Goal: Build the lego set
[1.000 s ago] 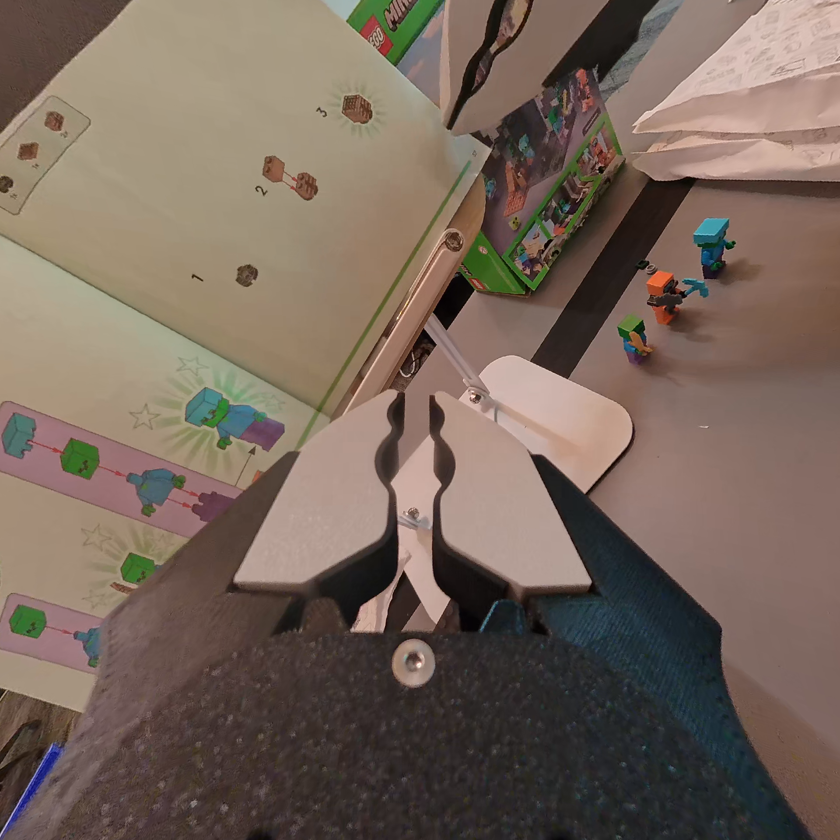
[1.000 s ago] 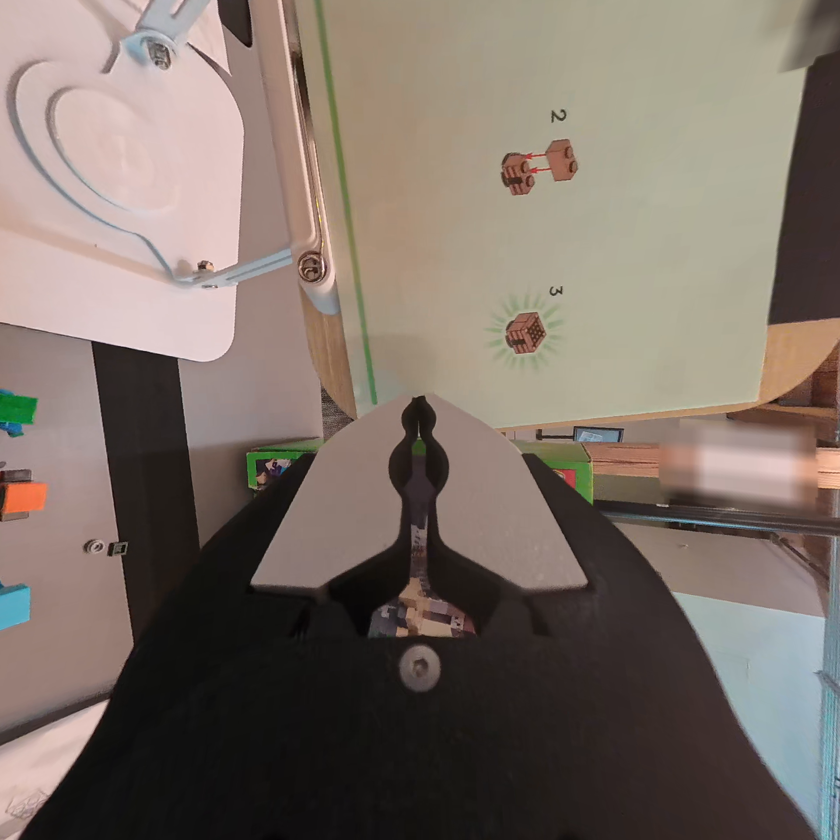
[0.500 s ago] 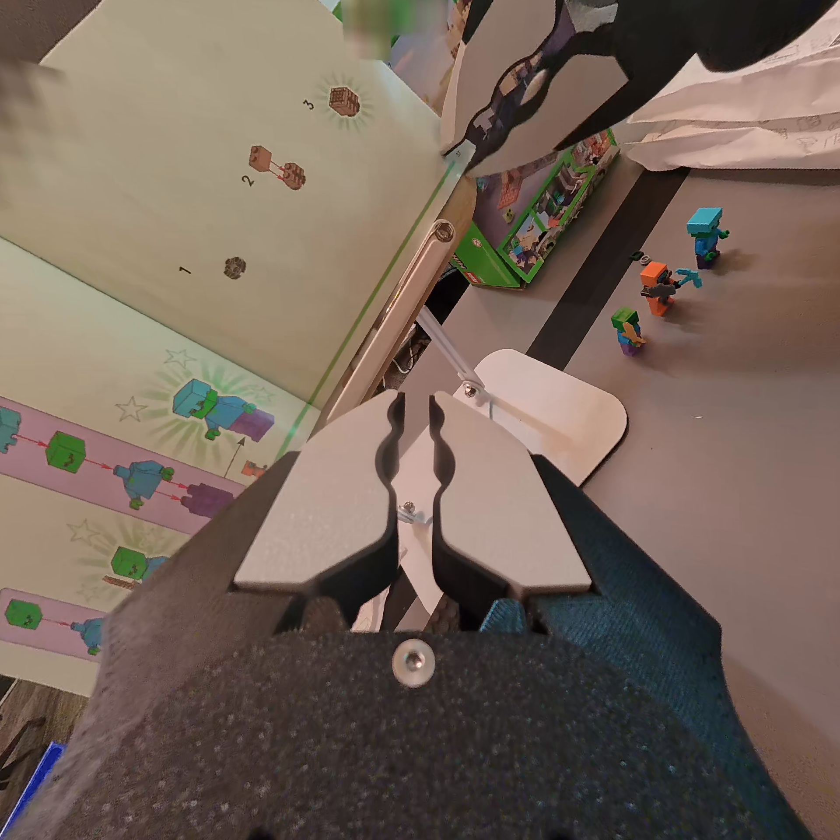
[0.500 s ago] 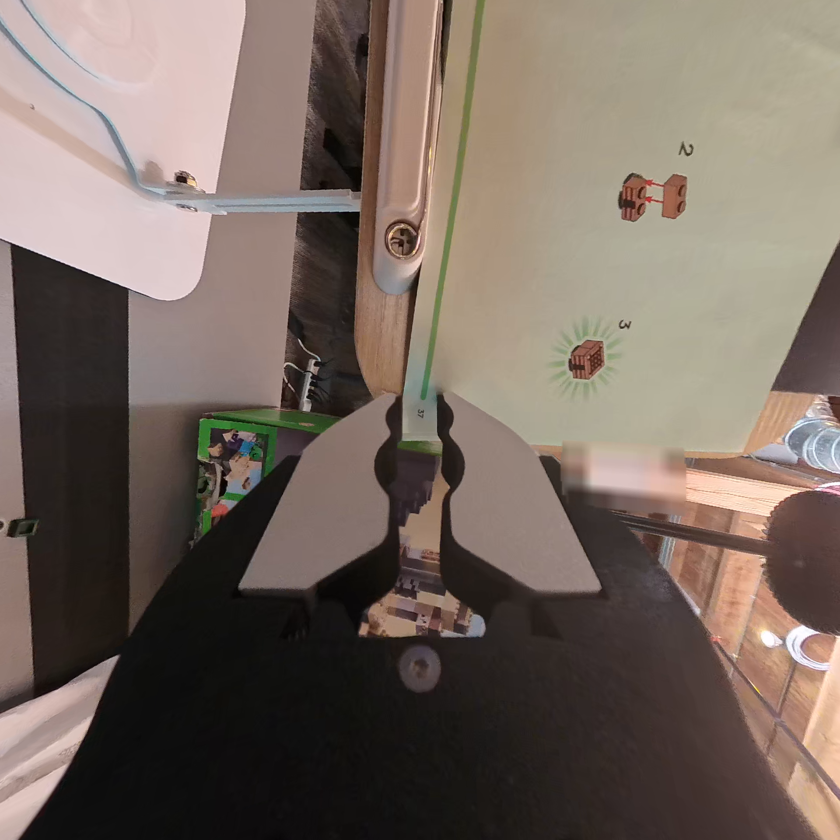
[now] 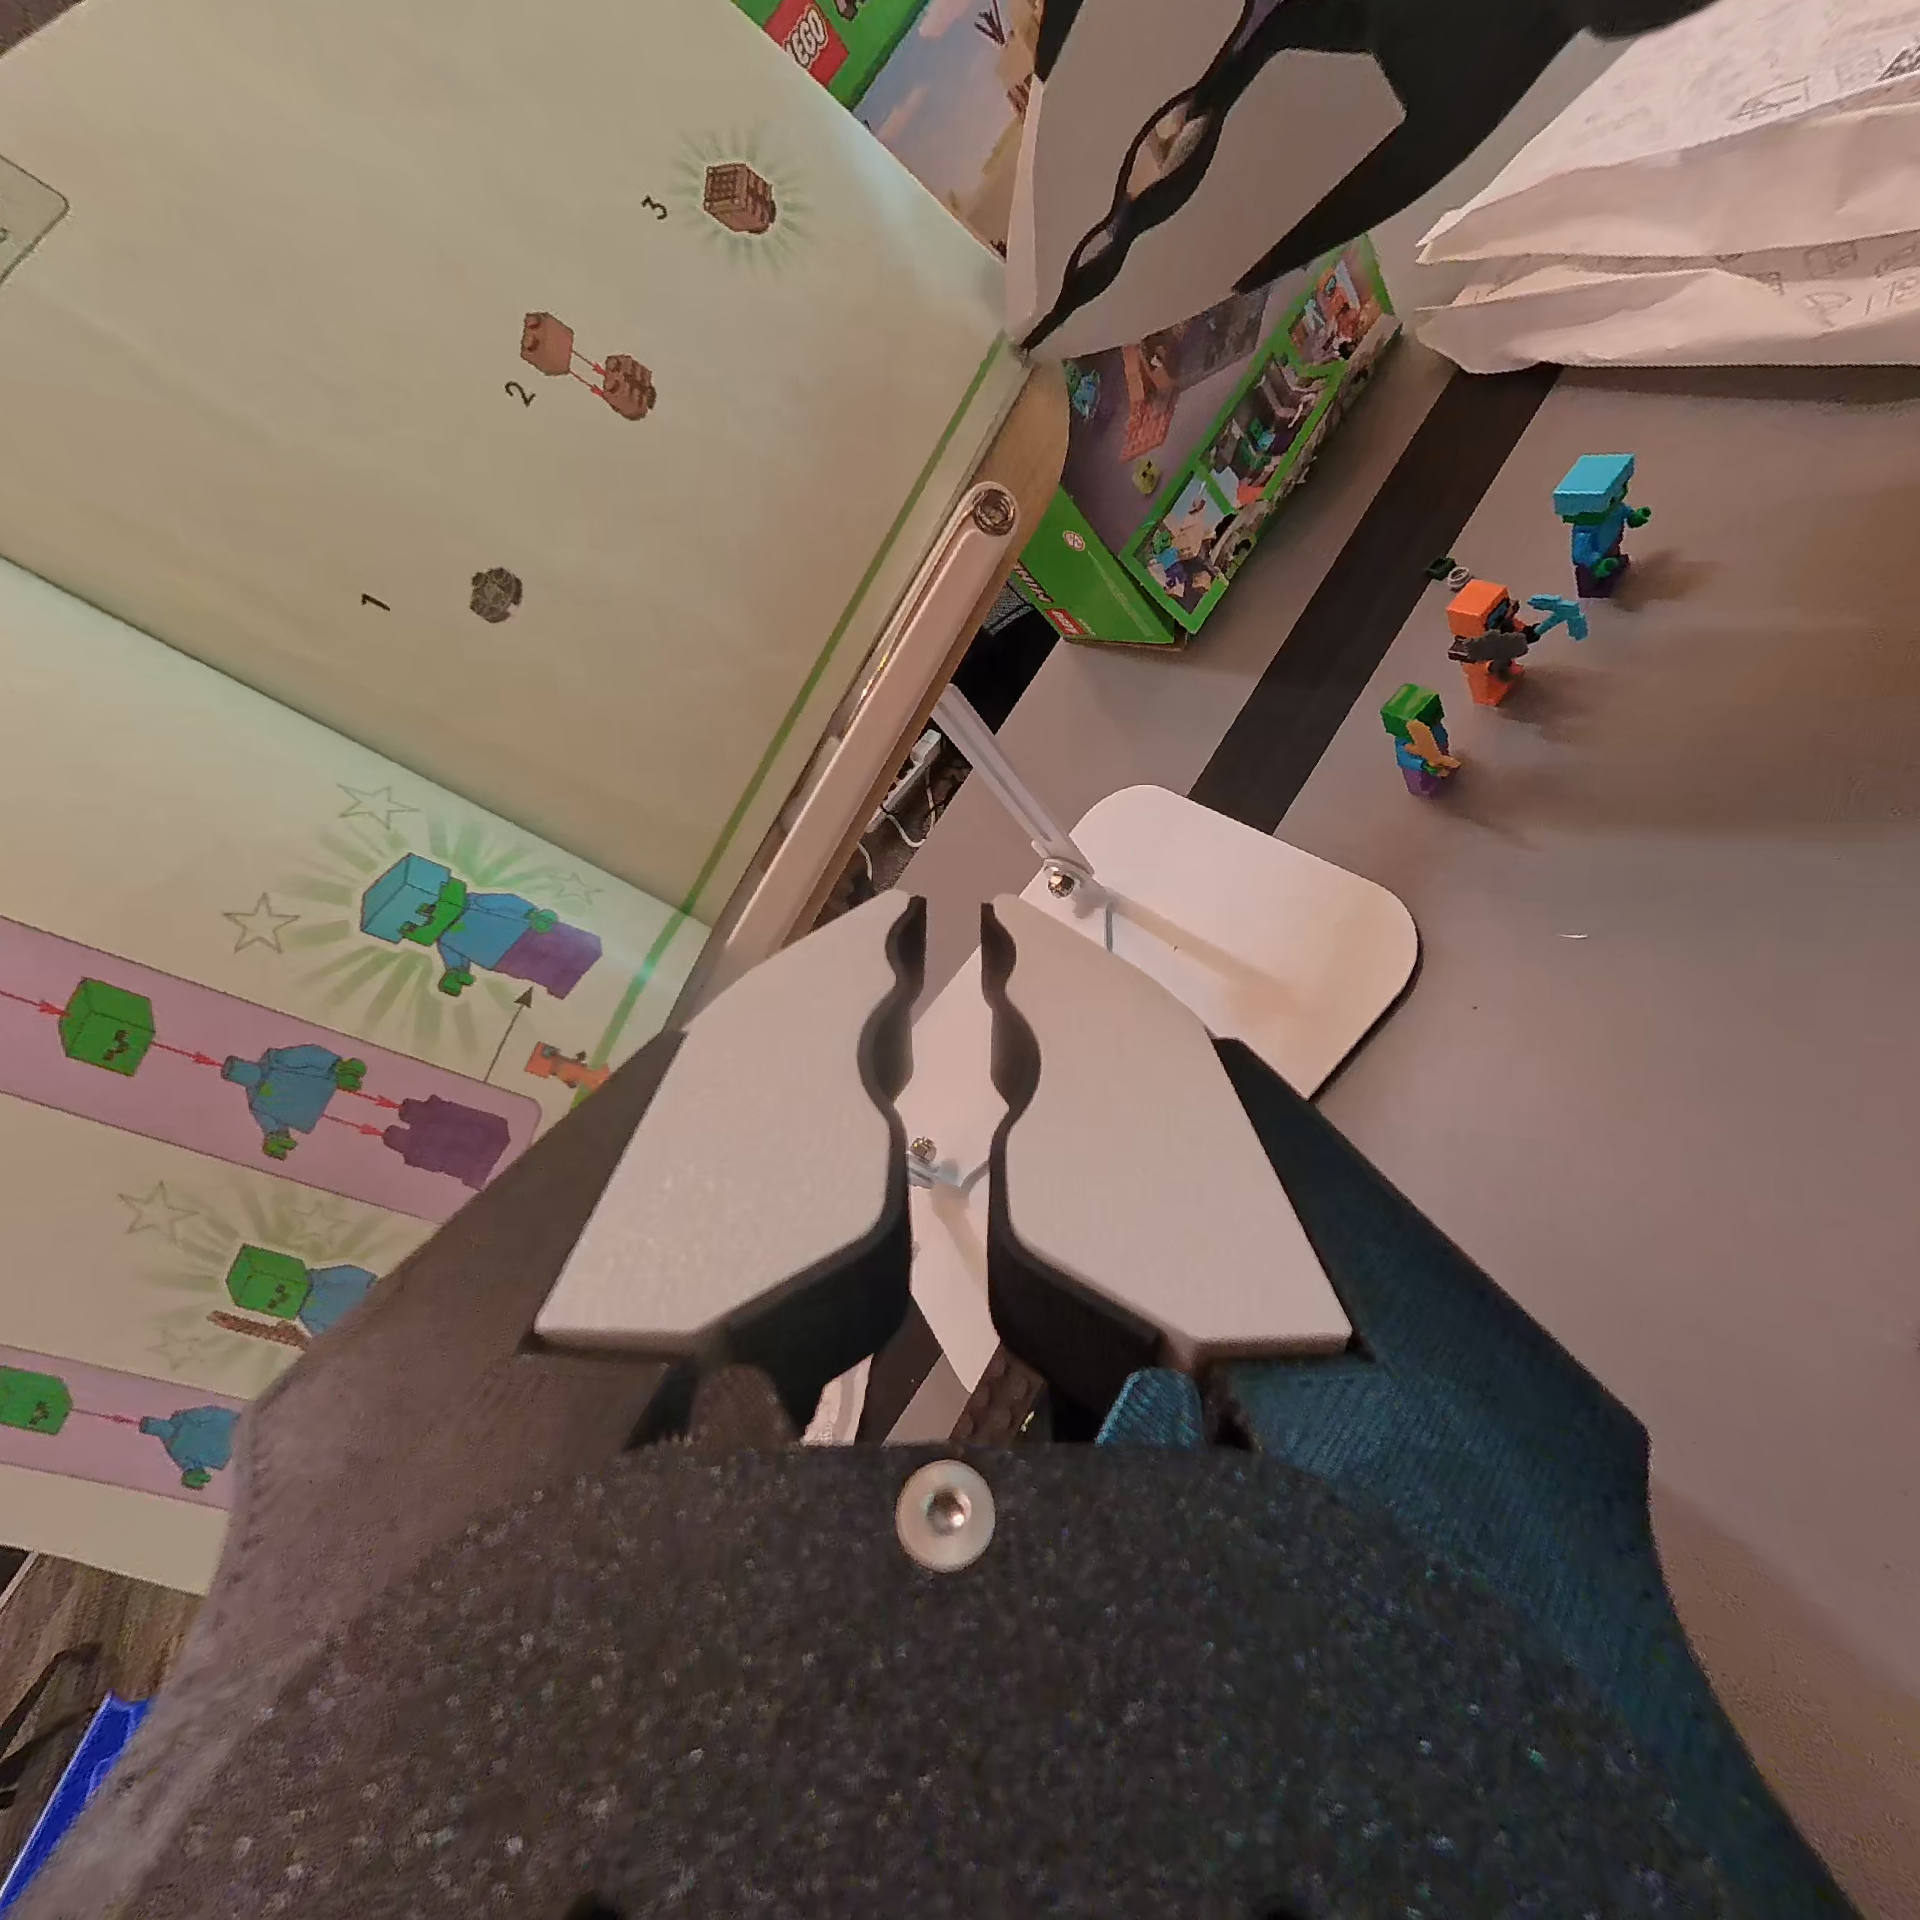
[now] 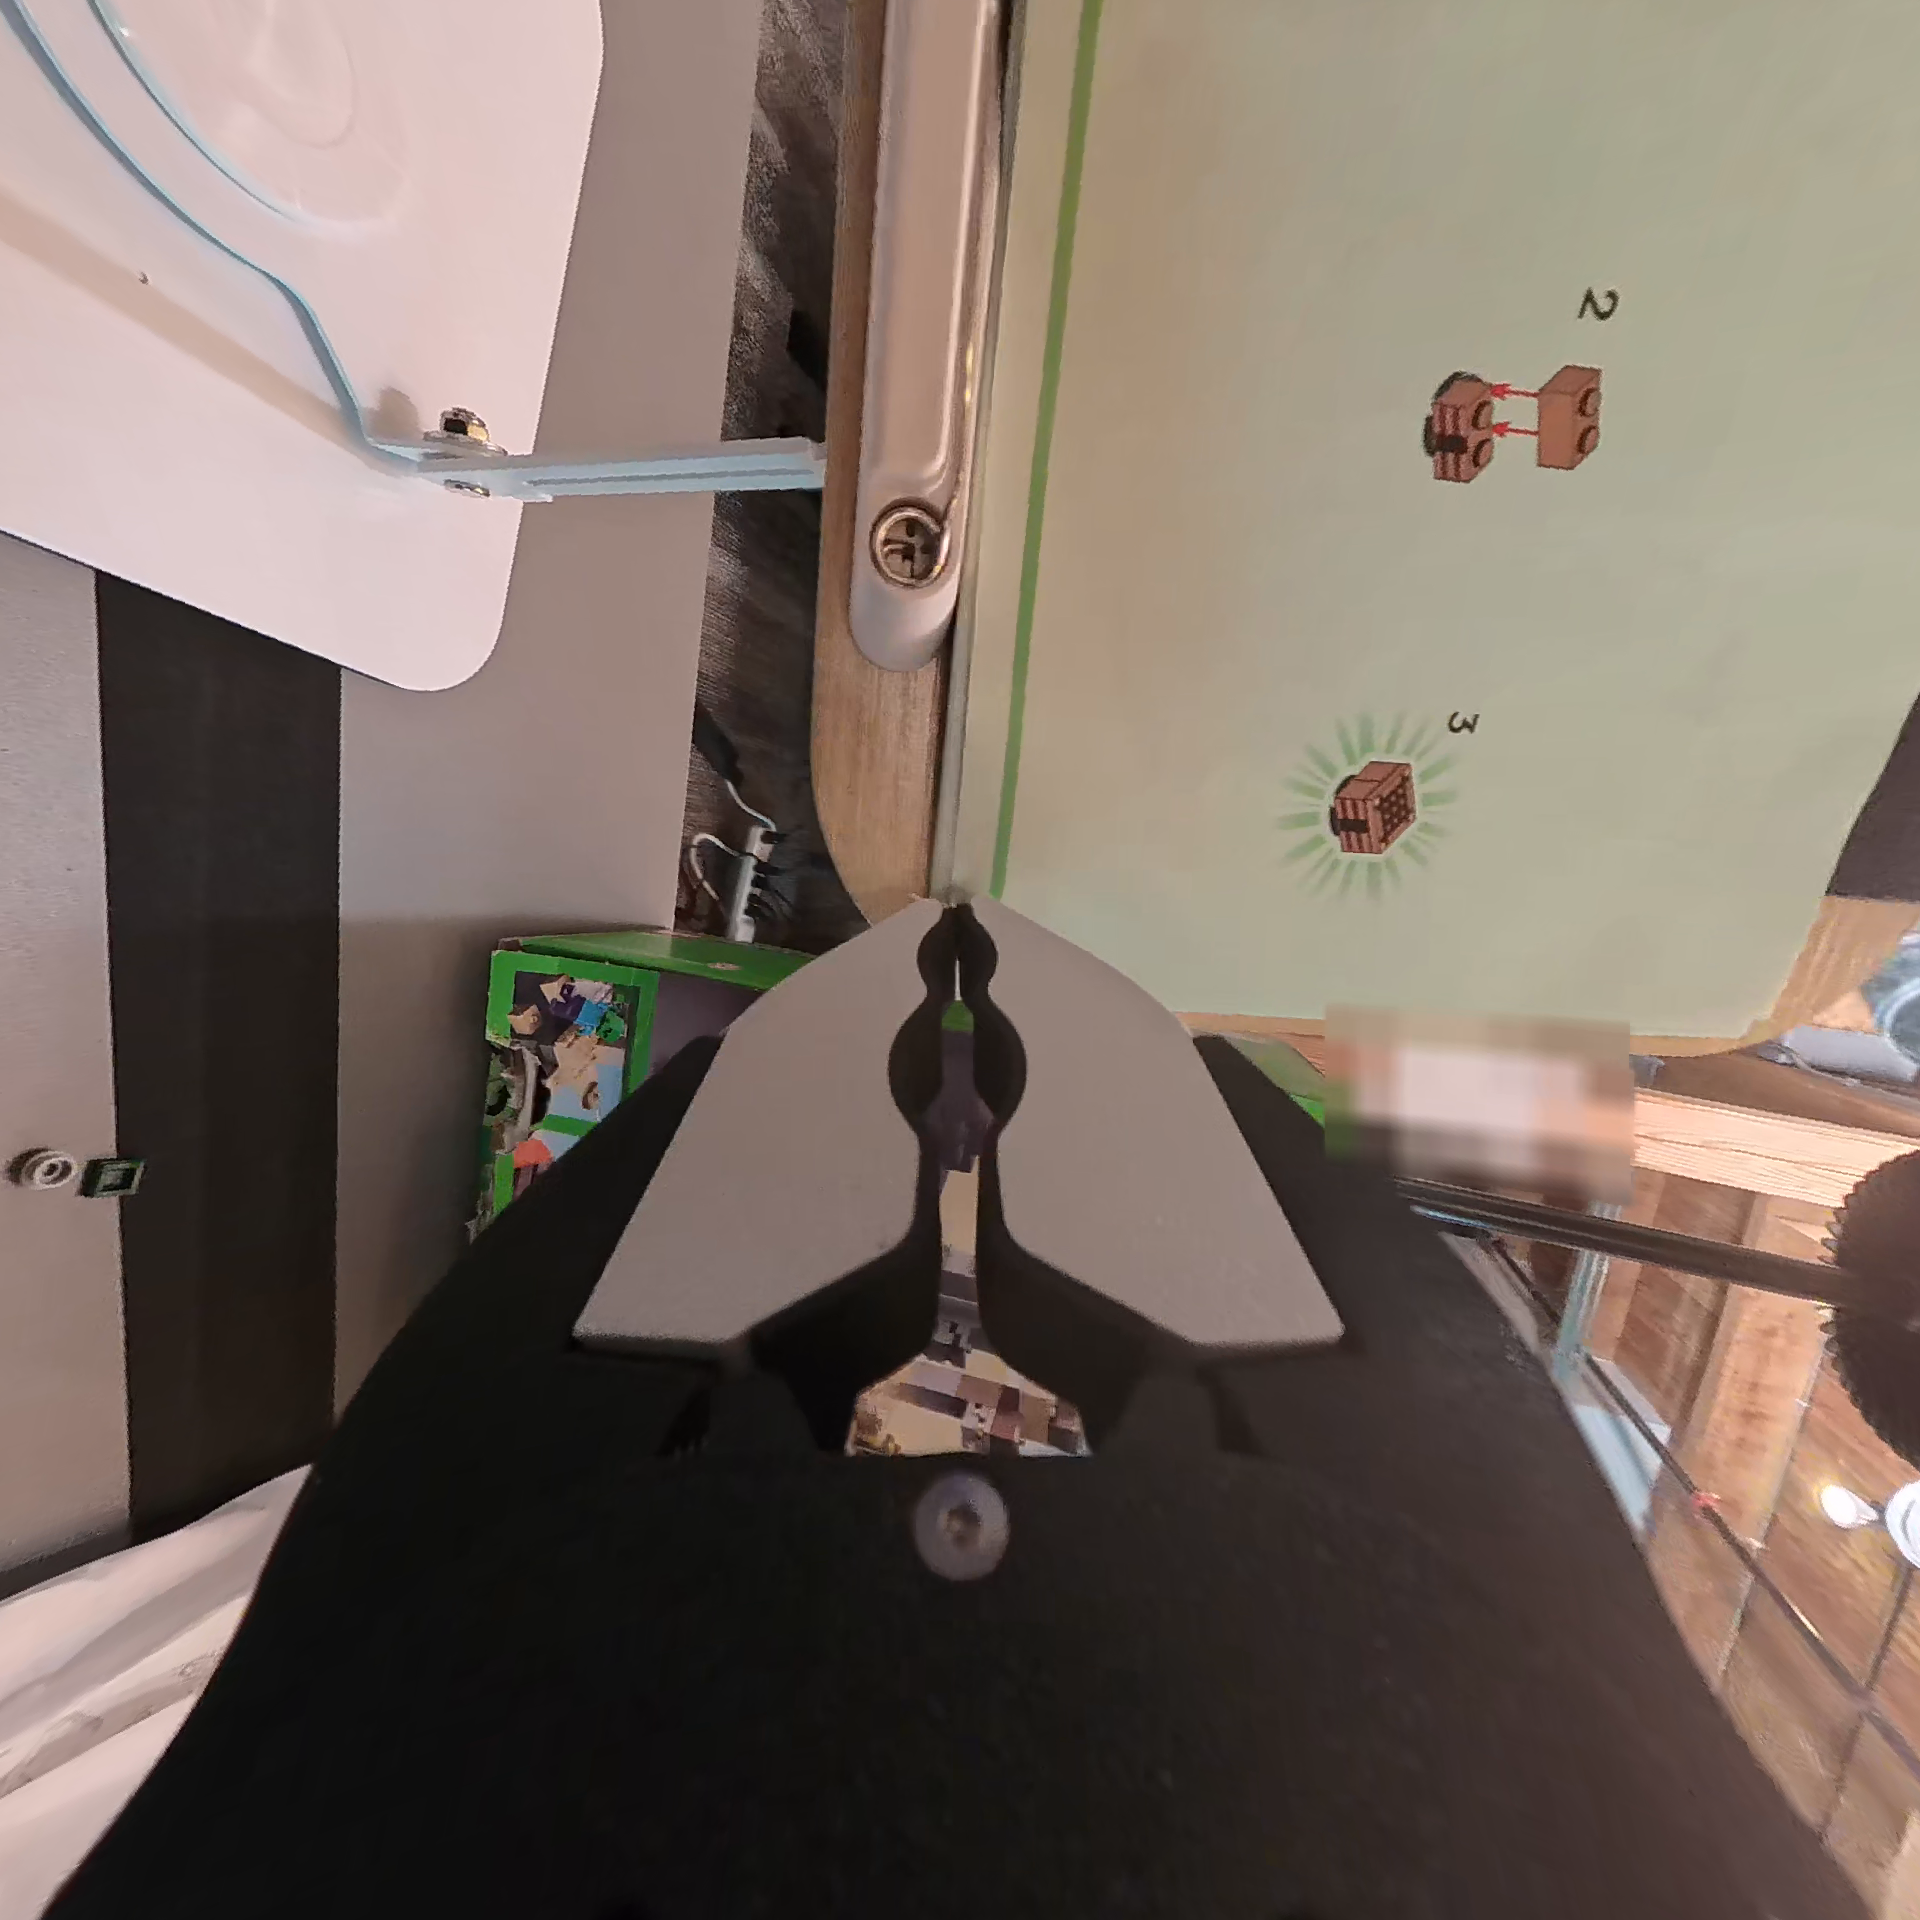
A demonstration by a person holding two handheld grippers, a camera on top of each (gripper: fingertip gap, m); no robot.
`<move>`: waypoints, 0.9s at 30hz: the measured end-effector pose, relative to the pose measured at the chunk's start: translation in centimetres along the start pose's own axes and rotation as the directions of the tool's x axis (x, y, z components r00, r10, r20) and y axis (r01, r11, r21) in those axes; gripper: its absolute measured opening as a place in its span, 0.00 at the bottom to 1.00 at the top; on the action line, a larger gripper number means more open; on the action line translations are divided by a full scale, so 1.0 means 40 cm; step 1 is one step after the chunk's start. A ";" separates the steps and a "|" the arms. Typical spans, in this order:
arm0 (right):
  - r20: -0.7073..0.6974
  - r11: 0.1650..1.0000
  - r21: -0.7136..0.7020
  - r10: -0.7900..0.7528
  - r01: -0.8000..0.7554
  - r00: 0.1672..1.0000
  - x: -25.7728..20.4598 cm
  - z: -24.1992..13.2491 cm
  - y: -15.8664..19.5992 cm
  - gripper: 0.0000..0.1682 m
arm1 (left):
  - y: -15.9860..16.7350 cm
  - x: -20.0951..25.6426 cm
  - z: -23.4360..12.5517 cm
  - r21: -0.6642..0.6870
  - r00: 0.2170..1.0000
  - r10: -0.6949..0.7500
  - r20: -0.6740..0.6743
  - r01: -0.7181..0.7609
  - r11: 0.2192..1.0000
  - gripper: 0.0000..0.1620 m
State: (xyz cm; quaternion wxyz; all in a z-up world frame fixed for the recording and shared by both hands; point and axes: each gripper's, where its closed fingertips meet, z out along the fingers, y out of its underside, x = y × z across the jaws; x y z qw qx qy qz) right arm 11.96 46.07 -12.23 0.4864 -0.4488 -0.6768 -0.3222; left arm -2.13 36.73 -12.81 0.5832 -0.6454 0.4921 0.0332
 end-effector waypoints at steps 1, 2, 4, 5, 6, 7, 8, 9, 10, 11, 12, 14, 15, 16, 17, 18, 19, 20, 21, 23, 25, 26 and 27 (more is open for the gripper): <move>0.005 1.000 0.004 0.012 -0.012 1.000 0.003 -0.003 -0.001 0.00 | -0.001 -0.001 0.000 0.001 1.000 0.001 0.001 -0.001 1.000 0.06; 0.006 1.000 0.010 0.025 -0.025 1.000 0.008 -0.006 -0.003 0.00 | -0.001 -0.002 0.000 0.002 1.000 0.000 0.002 0.000 1.000 0.06; -0.004 0.999 0.023 0.045 -0.045 0.999 0.022 -0.016 -0.007 0.00 | -0.003 -0.002 0.001 0.002 1.000 0.000 0.001 0.000 1.000 0.06; -0.011 0.998 0.030 0.056 -0.055 0.998 0.029 -0.020 -0.009 0.00 | -0.005 -0.003 0.002 0.004 1.000 0.003 0.003 -0.003 1.000 0.06; -0.016 0.997 0.038 0.069 -0.068 0.997 0.035 -0.024 -0.012 0.00 | -0.009 -0.003 0.004 0.007 1.000 0.007 0.005 -0.007 1.000 0.06; -0.020 0.996 0.046 0.082 -0.081 0.996 0.040 -0.028 -0.015 0.00 | -0.014 -0.004 0.005 0.011 1.000 0.008 0.007 -0.009 1.000 0.06; -0.023 0.995 0.050 0.092 -0.090 0.996 0.043 -0.030 -0.017 0.00 | -0.021 -0.004 0.007 0.017 1.000 0.009 0.009 -0.009 1.000 0.06; -0.028 0.994 0.052 0.097 -0.096 0.995 0.045 -0.031 -0.019 0.00 | -0.029 -0.003 0.009 0.023 1.000 0.010 0.008 -0.010 1.000 0.06; -0.031 0.993 0.056 0.103 -0.101 0.994 0.046 -0.031 -0.022 0.00 | -0.038 -0.003 0.012 0.029 1.000 0.009 0.010 -0.010 1.000 0.07; -0.034 0.993 0.057 0.108 -0.106 0.994 0.046 -0.029 -0.024 0.00 | -0.048 -0.004 0.014 0.037 1.000 0.011 0.014 -0.012 0.999 0.07; -0.040 0.992 0.060 0.111 -0.108 0.993 0.048 -0.027 -0.027 0.00 | -0.057 -0.005 0.017 0.044 1.000 0.014 0.017 -0.015 0.999 0.08; -0.046 0.991 0.064 0.123 -0.120 0.991 0.053 -0.021 -0.034 0.00 | -0.075 -0.013 0.027 0.051 0.999 0.020 0.029 -0.022 0.998 0.09; -0.054 0.990 0.069 0.129 -0.125 0.990 0.057 -0.018 -0.038 0.00 | -0.082 -0.019 0.034 0.051 0.999 0.024 0.033 -0.026 0.998 0.10; -0.058 0.989 0.072 0.136 -0.131 0.989 0.062 -0.015 -0.043 0.00 | -0.089 -0.026 0.041 0.050 0.999 0.027 0.039 -0.029 0.998 0.11; -0.066 0.987 0.077 0.144 -0.139 0.987 0.068 -0.011 -0.047 0.00 | -0.093 -0.035 0.048 0.046 0.998 0.030 0.048 -0.033 0.998 0.12; -0.072 0.986 0.082 0.153 -0.147 0.986 0.074 -0.008 -0.051 0.00 | -0.096 -0.045 0.055 0.041 0.998 0.028 0.057 -0.030 0.999 0.13; -0.077 0.984 0.086 0.163 -0.157 0.984 0.079 -0.005 -0.055 0.00 | -0.098 -0.052 0.062 0.038 0.998 0.023 0.063 -0.026 0.999 0.16; -0.085 0.982 0.094 0.174 -0.166 0.981 0.086 -0.003 -0.060 0.00 | -0.100 -0.059 0.067 0.035 0.997 0.020 0.070 -0.022 0.999 0.17; -0.093 0.979 0.104 0.187 -0.178 0.978 0.092 -0.001 -0.065 0.00 | -0.101 -0.067 0.070 0.033 0.996 0.018 0.086 -0.021 0.999 0.19; -0.104 0.970 0.128 0.219 -0.205 0.970 0.106 0.002 -0.081 0.00 | -0.101 -0.083 0.070 0.036 0.992 0.010 0.127 -0.015 0.999 0.22; -0.116 0.965 0.151 0.235 -0.216 0.965 0.118 0.005 -0.102 0.00 | -0.101 -0.093 0.065 0.053 0.988 -0.014 0.156 0.006 0.999 0.24; -0.120 0.961 0.165 0.242 -0.221 0.963 0.125 0.007 -0.116 0.00 | -0.099 -0.097 0.061 0.060 0.986 -0.025 0.167 0.015 0.998 0.24; -0.121 0.957 0.181 0.252 -0.228 0.960 0.131 0.009 -0.131 0.00 | -0.097 -0.101 0.058 0.061 0.984 -0.031 0.176 0.020 0.998 0.24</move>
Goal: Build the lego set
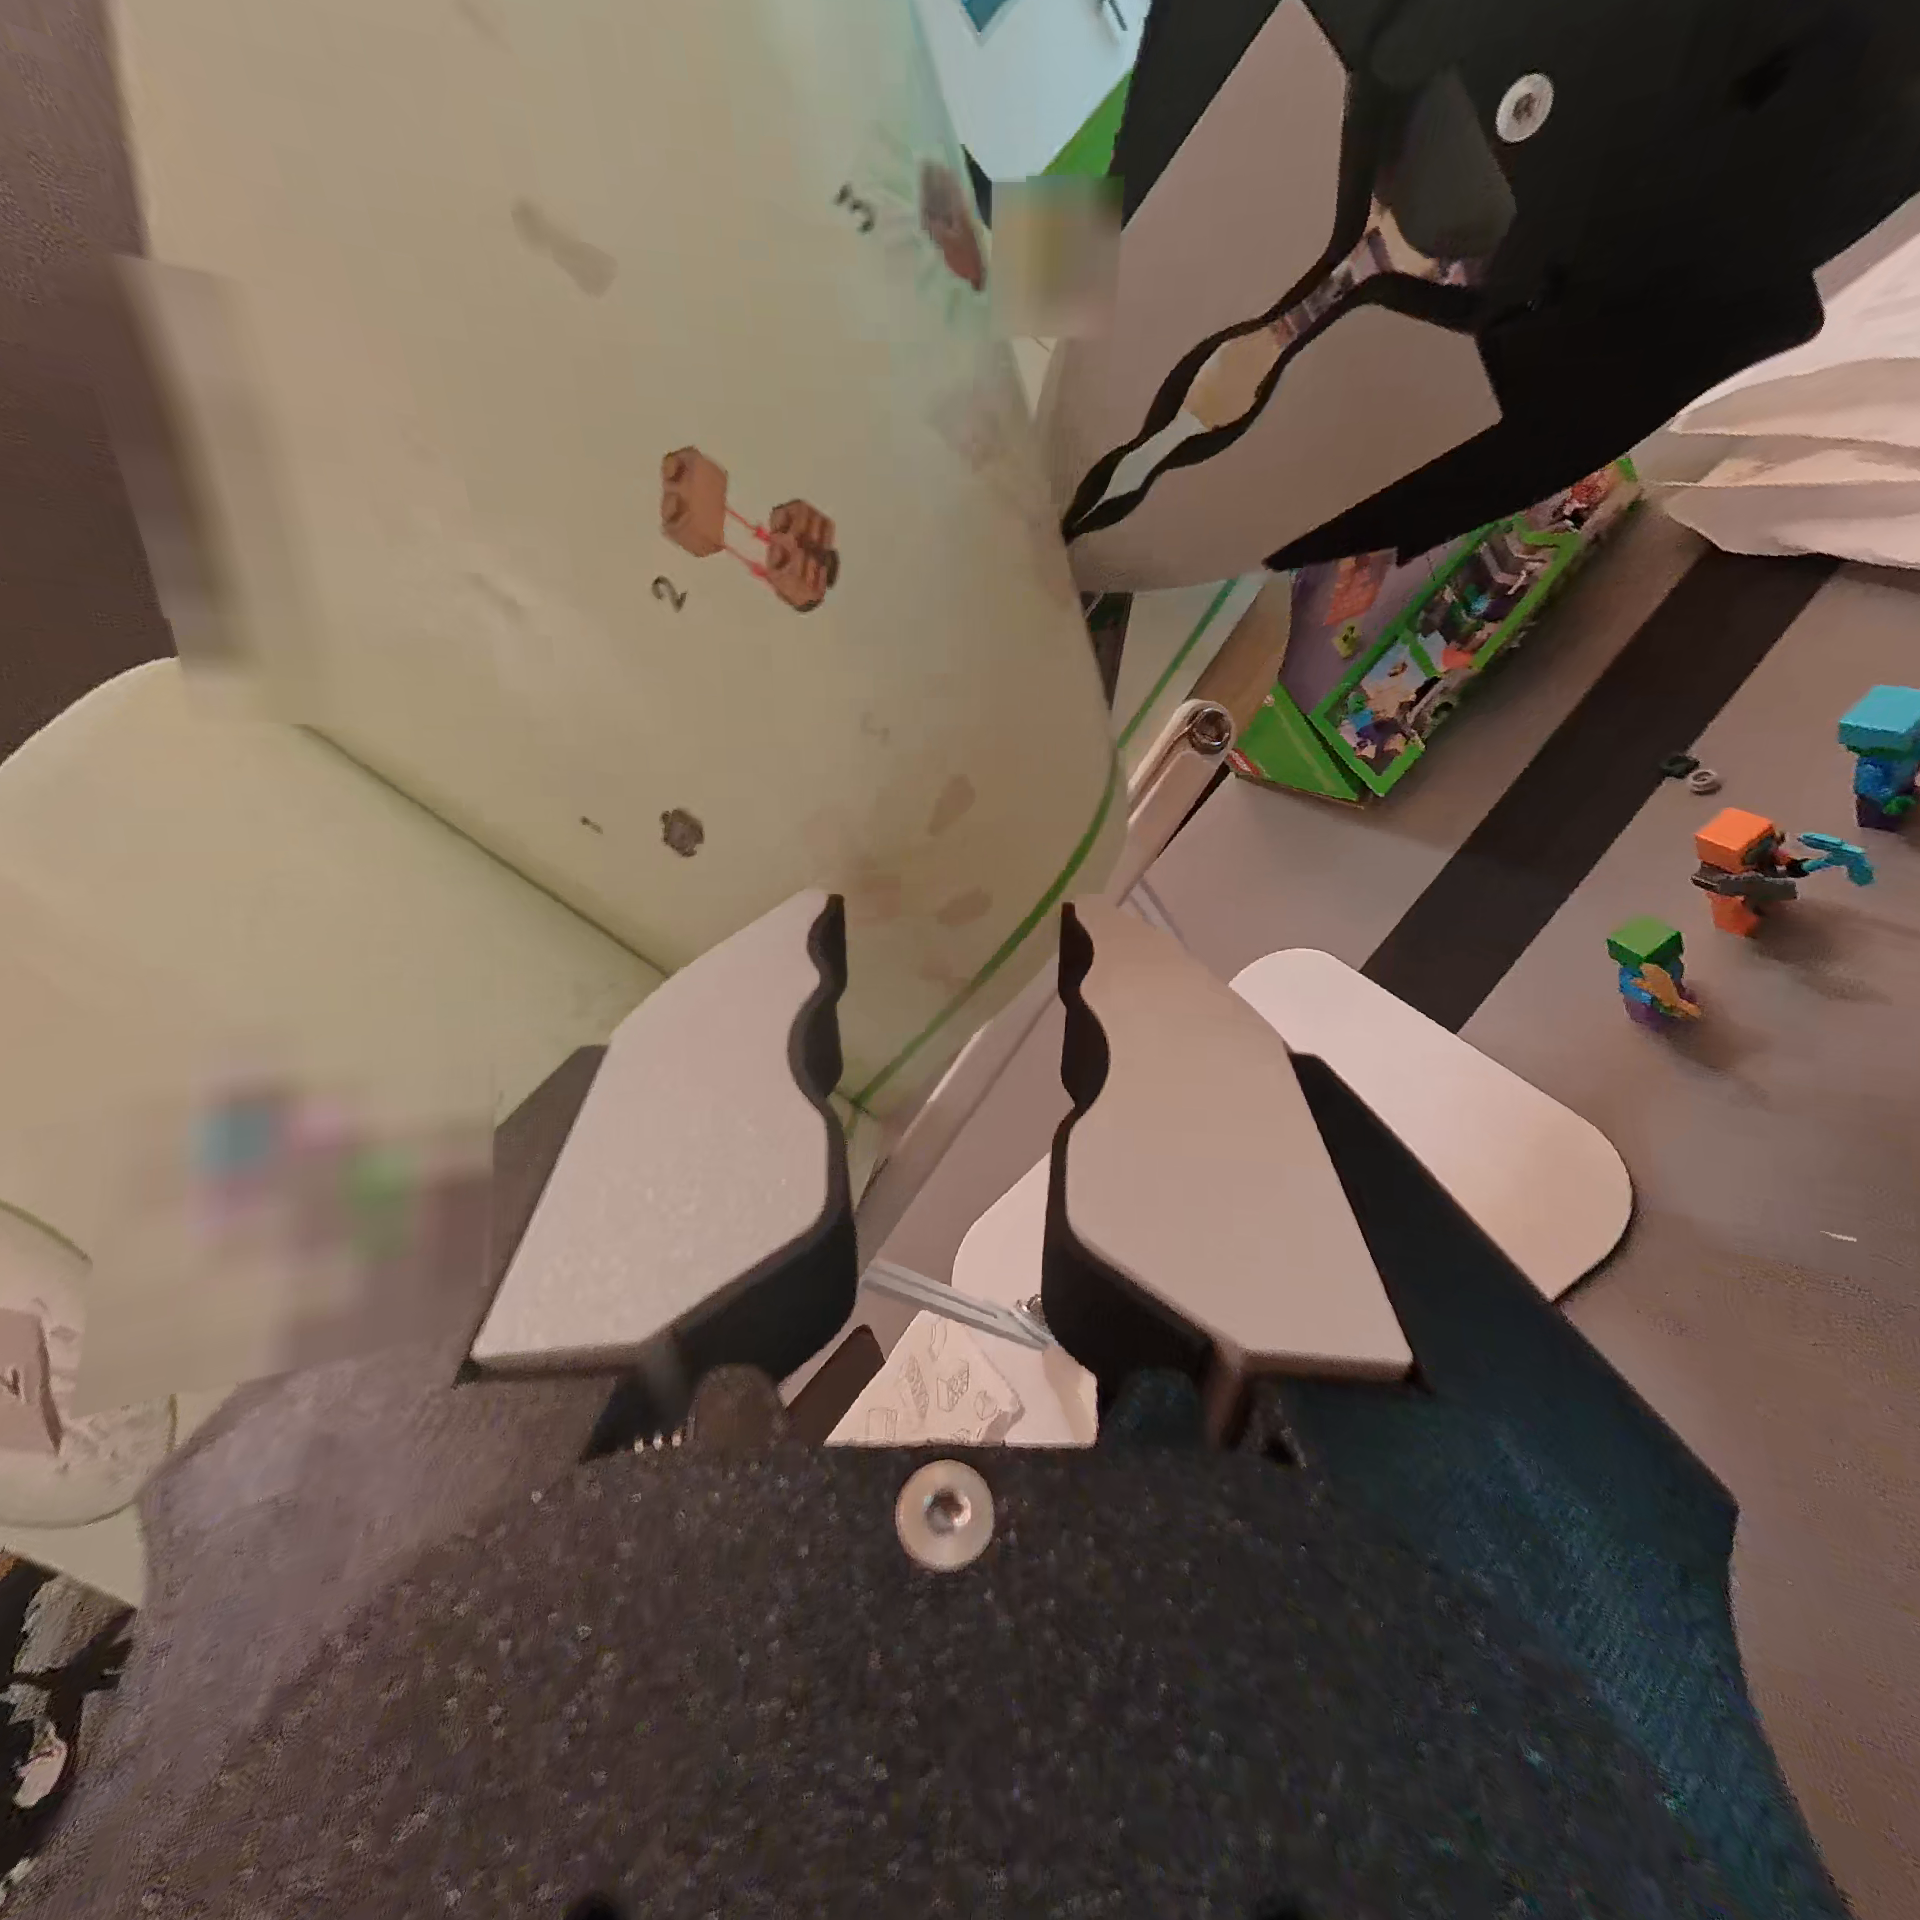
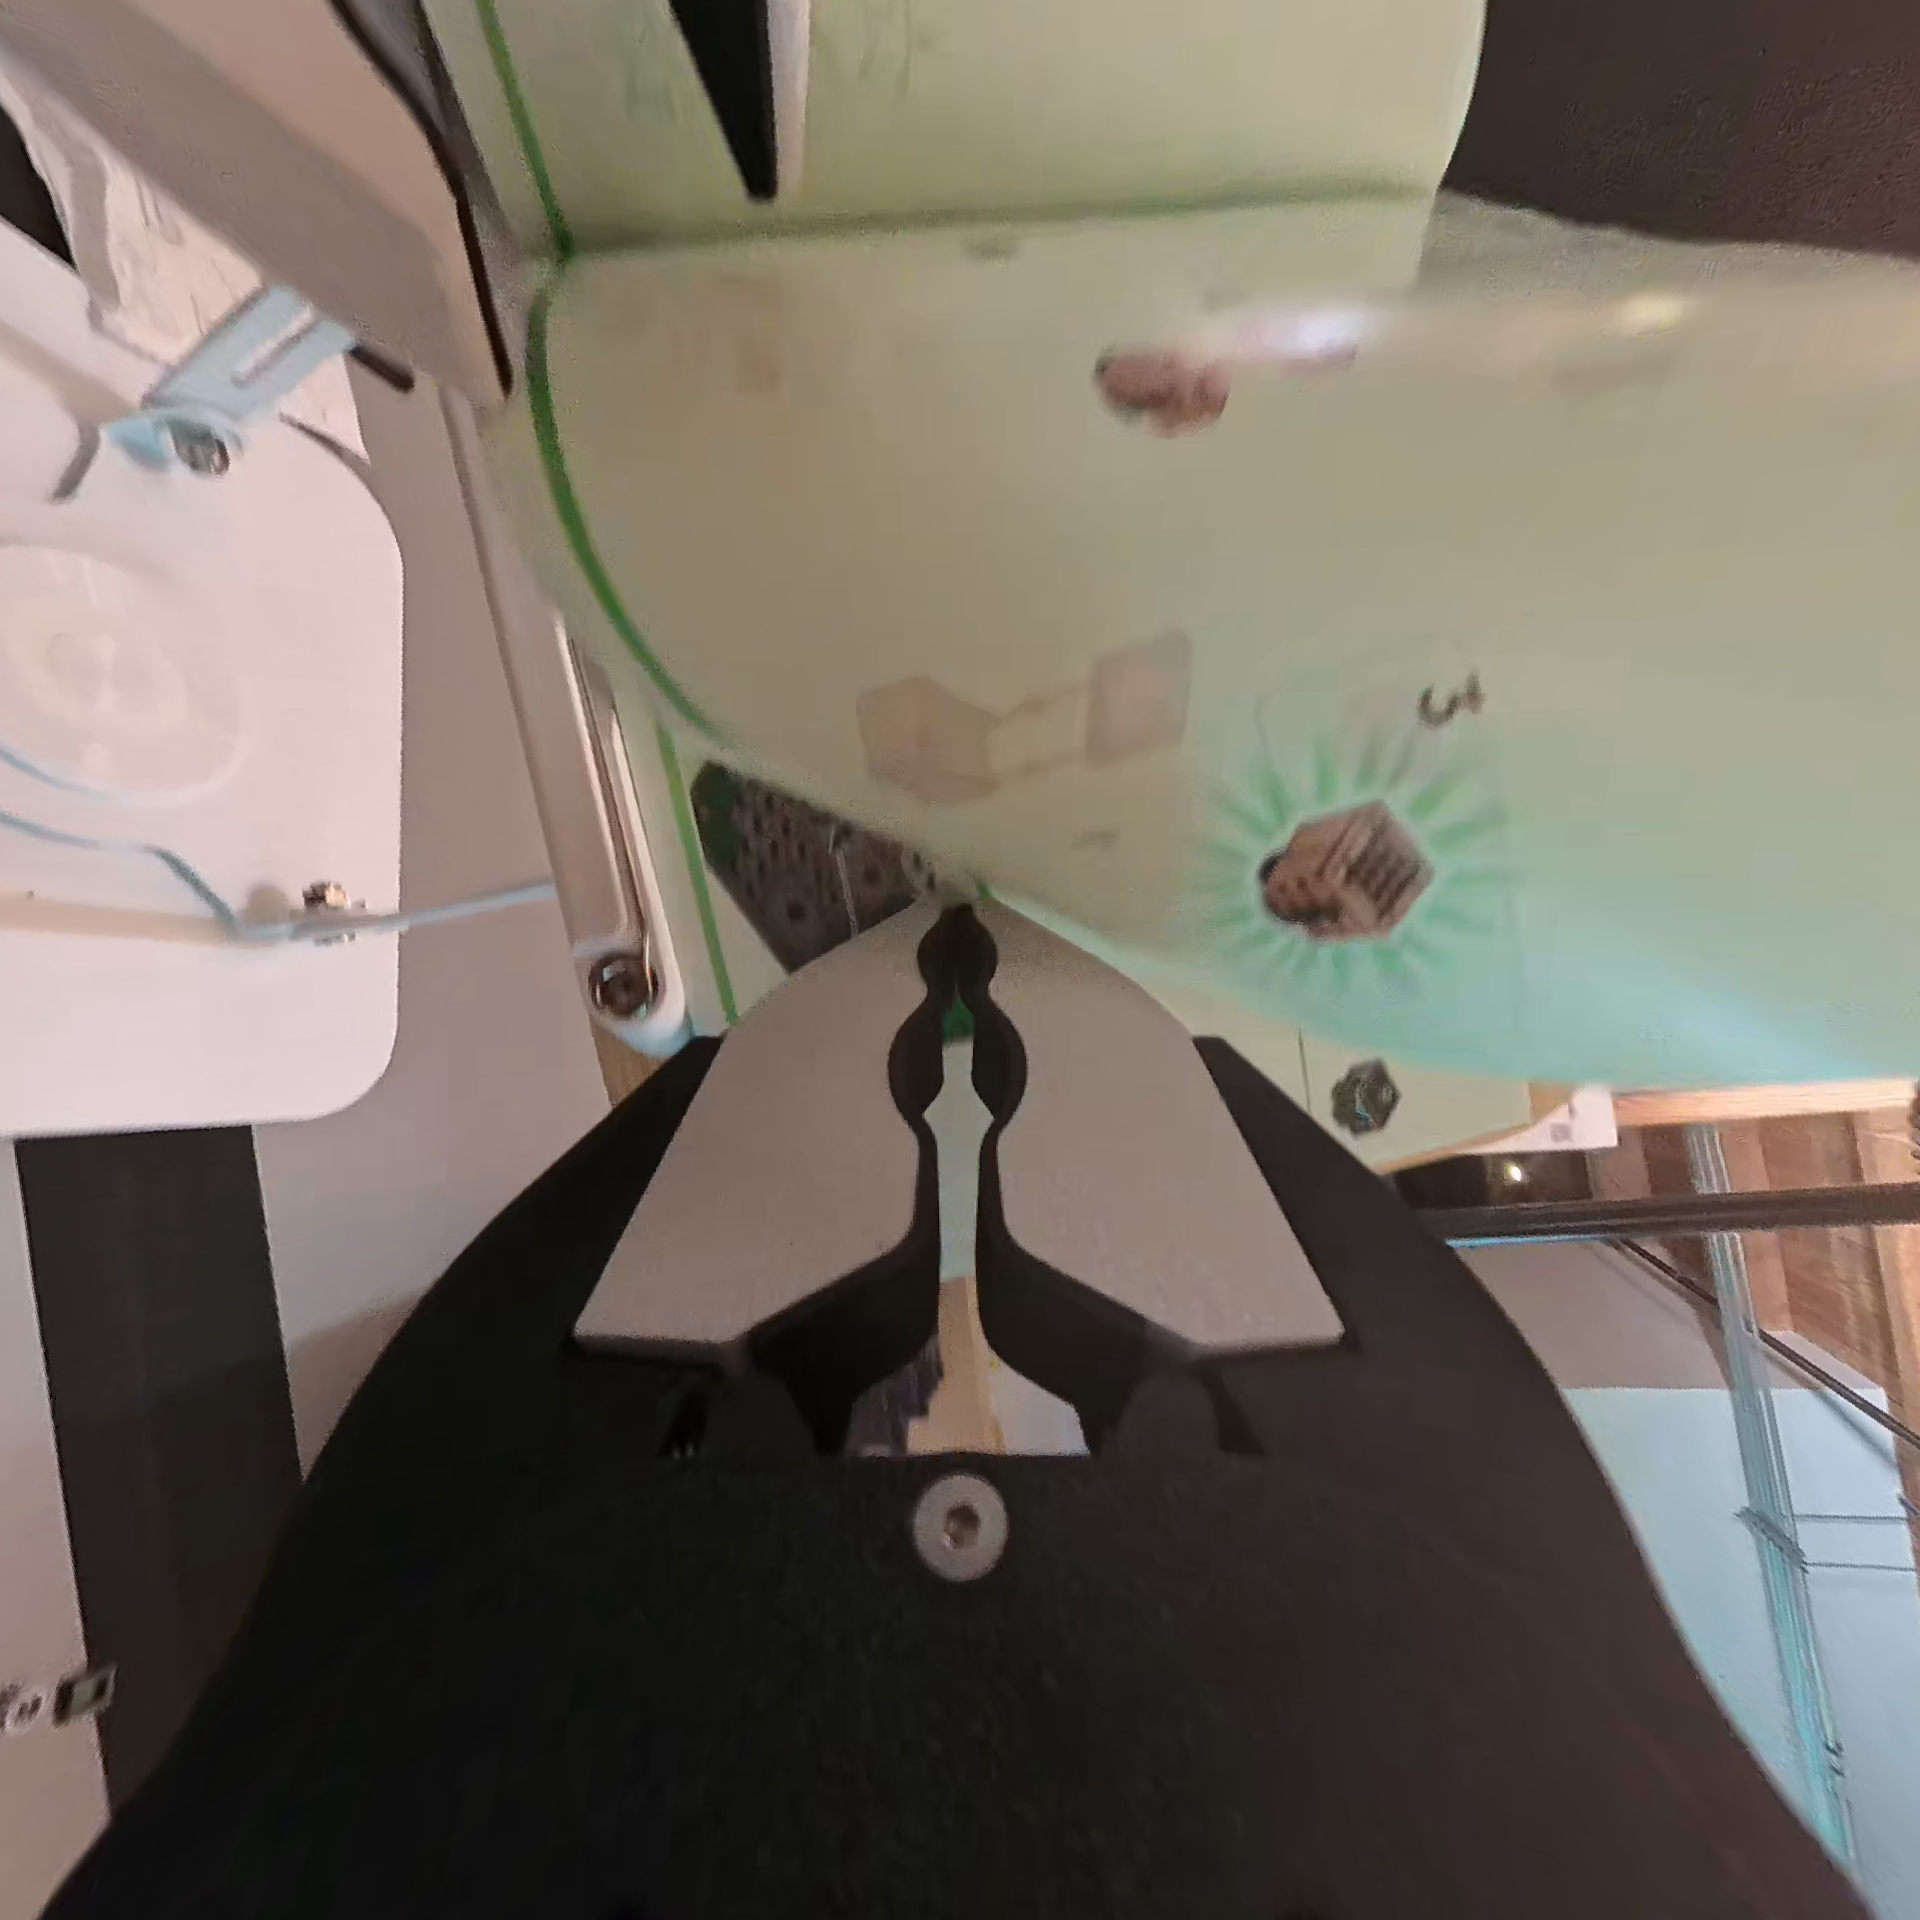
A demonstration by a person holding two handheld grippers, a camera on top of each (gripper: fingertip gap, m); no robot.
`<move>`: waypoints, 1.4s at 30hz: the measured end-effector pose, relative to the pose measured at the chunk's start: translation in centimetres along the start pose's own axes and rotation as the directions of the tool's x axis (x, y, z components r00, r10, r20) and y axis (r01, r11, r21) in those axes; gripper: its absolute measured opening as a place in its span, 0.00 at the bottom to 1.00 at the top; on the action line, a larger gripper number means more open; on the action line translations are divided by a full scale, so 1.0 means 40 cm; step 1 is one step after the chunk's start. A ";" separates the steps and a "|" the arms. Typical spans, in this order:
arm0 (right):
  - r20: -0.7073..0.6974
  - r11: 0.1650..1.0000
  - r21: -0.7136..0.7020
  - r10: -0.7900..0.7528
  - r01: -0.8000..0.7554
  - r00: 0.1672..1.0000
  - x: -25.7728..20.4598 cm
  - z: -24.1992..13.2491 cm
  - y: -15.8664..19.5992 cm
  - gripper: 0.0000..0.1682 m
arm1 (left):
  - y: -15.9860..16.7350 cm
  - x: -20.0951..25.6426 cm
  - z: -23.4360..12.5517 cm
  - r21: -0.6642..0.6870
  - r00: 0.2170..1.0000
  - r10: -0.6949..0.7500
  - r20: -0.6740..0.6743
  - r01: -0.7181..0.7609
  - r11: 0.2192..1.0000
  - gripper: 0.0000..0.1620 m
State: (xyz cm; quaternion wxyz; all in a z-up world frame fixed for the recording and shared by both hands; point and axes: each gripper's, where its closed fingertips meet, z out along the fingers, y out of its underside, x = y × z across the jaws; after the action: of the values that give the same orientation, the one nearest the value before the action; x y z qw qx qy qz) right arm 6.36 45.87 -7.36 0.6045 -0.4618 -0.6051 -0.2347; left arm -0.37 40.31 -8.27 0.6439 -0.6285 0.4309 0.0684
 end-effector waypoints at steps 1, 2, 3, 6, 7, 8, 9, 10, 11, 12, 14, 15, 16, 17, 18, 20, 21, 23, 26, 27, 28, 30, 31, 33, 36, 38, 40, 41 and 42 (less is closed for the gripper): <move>-0.002 1.000 0.017 0.009 -0.009 1.000 0.002 0.004 -0.018 0.00 | 0.002 -0.004 -0.004 0.000 1.000 -0.003 0.009 0.003 1.000 0.24; -0.005 0.999 0.036 0.017 -0.017 1.000 0.005 0.007 -0.039 0.00 | 0.004 -0.009 -0.009 0.001 1.000 -0.005 0.017 0.005 1.000 0.25; -0.008 0.998 0.056 0.026 -0.026 1.000 0.007 0.008 -0.062 0.00 | 0.006 -0.014 -0.016 0.003 1.000 -0.006 0.023 0.006 1.000 0.25; -0.008 0.991 0.121 0.052 -0.051 0.999 0.008 0.006 -0.135 0.00 | 0.018 -0.038 -0.043 0.003 0.999 -0.006 0.051 0.006 1.000 0.24; -0.007 0.988 0.141 0.061 -0.060 0.998 0.008 0.005 -0.159 0.00 | 0.025 -0.046 -0.055 0.002 0.998 -0.012 0.058 0.012 1.000 0.24; -0.004 0.984 0.162 0.072 -0.070 0.997 0.007 0.004 -0.183 0.00 | 0.032 -0.054 -0.067 0.004 0.998 -0.027 0.061 0.027 1.000 0.23; 0.002 0.980 0.182 0.081 -0.080 0.997 0.005 0.003 -0.207 0.00 | 0.039 -0.062 -0.081 0.010 0.997 -0.049 0.064 0.048 0.999 0.23; 0.007 0.976 0.200 0.087 -0.086 0.996 0.002 0.002 -0.230 0.00 | 0.046 -0.068 -0.097 0.018 0.995 -0.073 0.065 0.072 0.997 0.23; 0.012 0.972 0.215 0.091 -0.091 0.996 -0.002 0.003 -0.252 0.00 | 0.054 -0.075 -0.113 0.025 0.993 -0.098 0.067 0.097 0.995 0.22; 0.018 0.969 0.228 0.094 -0.096 0.995 -0.006 0.005 -0.274 0.00 | 0.064 -0.082 -0.129 0.029 0.990 -0.121 0.068 0.120 0.992 0.21; 0.035 0.965 0.243 0.093 -0.099 0.995 -0.018 0.015 -0.312 0.00 | 0.087 -0.100 -0.162 0.028 0.983 -0.164 0.076 0.162 0.986 0.21; 0.044 0.964 0.247 0.088 -0.096 0.995 -0.026 0.023 -0.329 0.00 | 0.097 -0.109 -0.178 0.032 0.978 -0.194 0.075 0.192 0.981 0.20; 0.051 0.964 0.249 0.081 -0.091 0.995 -0.034 0.032 -0.344 0.00 | 0.105 -0.117 -0.194 0.036 0.970 -0.231 0.070 0.229 0.973 0.20; 0.060 0.965 0.247 0.073 -0.085 0.996 -0.043 0.044 -0.356 0.00 | 0.110 -0.125 -0.209 0.042 0.960 -0.272 0.060 0.270 0.962 0.19; 0.069 0.967 0.241 0.066 -0.081 0.995 -0.053 0.057 -0.366 0.00 | 0.113 -0.133 -0.223 0.051 0.949 -0.309 0.054 0.307 0.950 0.19; 0.088 0.971 0.226 0.054 -0.072 0.995 -0.071 0.083 -0.382 0.00 | 0.113 -0.155 -0.253 0.083 0.932 -0.356 0.063 0.351 0.933 0.18; 0.094 0.974 0.219 0.046 -0.066 0.995 -0.079 0.096 -0.388 0.00 | 0.110 -0.168 -0.267 0.106 0.927 -0.367 0.072 0.359 0.927 0.17; 0.108 0.978 0.203 0.029 -0.050 0.994 -0.094 0.120 -0.397 0.00 | 0.102 -0.187 -0.288 0.145 0.926 -0.368 0.086 0.354 0.924 0.14; 0.124 0.983 0.181 0.004 -0.026 0.992 -0.112 0.148 -0.404 0.00 | 0.106 -0.184 -0.289 0.131 0.934 -0.353 0.053 0.344 0.930 0.11; 0.130 0.984 0.179 -0.003 -0.020 0.991 -0.117 0.155 -0.407 0.00 | 0.109 -0.167 -0.282 0.110 0.939 -0.345 0.006 0.342 0.933 0.07; 0.133 0.984 0.177 -0.012 -0.012 0.991 -0.122 0.160 -0.410 0.00 | 0.116 -0.151 -0.273 0.078 0.939 -0.343 -0.033 0.345 0.935 0.06; 0.137 0.983 0.181 -0.026 0.001 0.990 -0.129 0.168 -0.420 0.00 | 0.135 -0.135 -0.250 0.040 0.939 -0.339 -0.059 0.341 0.939 0.07; 0.138 0.983 0.181 -0.033 0.007 0.990 -0.132 0.171 -0.425 0.00 | 0.148 -0.132 -0.236 0.026 0.940 -0.337 -0.060 0.339 0.940 0.07; 0.137 0.982 0.188 -0.040 0.014 0.990 -0.136 0.175 -0.435 0.00 | 0.175 -0.128 -0.210 -0.007 0.932 -0.357 -0.068 0.357 0.934 0.08; 0.136 0.978 0.210 -0.028 -0.002 0.990 -0.136 0.175 -0.453 0.00 | 0.194 -0.130 -0.191 -0.012 0.933 -0.355 -0.058 0.355 0.935 0.08; 0.136 0.974 0.225 -0.022 -0.009 0.990 -0.134 0.172 -0.466 0.00 | 0.211 -0.133 -0.177 -0.028 0.939 -0.341 -0.035 0.340 0.940 0.08; 0.135 0.972 0.234 -0.020 -0.013 0.991 -0.132 0.169 -0.477 0.00 | 0.231 -0.145 -0.167 -0.041 0.940 -0.341 0.004 0.341 0.939 0.08; 0.134 0.971 0.238 -0.019 -0.014 0.991 -0.130 0.166 -0.481 0.00 | 0.239 -0.154 -0.163 -0.043 0.939 -0.344 0.023 0.345 0.938 0.07; 0.133 0.970 0.242 -0.017 -0.016 0.991 -0.129 0.162 -0.485 0.00 | 0.248 -0.164 -0.160 -0.047 0.935 -0.352 0.043 0.354 0.934 0.06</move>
State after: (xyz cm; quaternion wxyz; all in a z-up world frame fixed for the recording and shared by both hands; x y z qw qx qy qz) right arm -14.13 40.92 -7.95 0.6144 -0.3989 -0.6687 -0.1277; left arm -13.69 39.74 -10.48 0.6356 -0.7116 0.2983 -0.0260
